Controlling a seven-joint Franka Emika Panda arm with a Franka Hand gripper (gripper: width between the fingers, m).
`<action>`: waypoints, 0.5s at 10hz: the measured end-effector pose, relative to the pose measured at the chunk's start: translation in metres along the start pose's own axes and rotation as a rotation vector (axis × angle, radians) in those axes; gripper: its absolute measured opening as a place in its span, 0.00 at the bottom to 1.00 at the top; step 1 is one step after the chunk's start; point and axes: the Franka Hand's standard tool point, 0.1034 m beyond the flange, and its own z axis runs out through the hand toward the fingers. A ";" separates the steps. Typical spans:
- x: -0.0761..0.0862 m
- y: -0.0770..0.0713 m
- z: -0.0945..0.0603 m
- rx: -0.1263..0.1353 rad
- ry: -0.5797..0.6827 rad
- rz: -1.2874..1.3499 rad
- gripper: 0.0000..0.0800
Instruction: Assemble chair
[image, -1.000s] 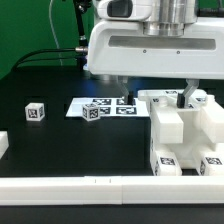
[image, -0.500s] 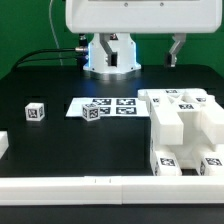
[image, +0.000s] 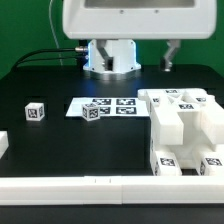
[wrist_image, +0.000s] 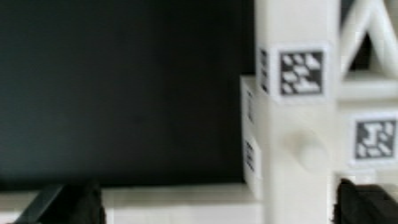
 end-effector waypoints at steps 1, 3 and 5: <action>-0.012 0.004 0.004 0.025 -0.030 0.060 0.81; -0.012 0.000 0.006 0.012 -0.027 0.050 0.81; -0.012 0.001 0.006 0.012 -0.028 0.051 0.81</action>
Offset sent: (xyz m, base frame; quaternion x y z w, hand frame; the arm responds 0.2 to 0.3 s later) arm 0.0000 0.0000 0.0000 0.0000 0.0000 0.0000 1.0000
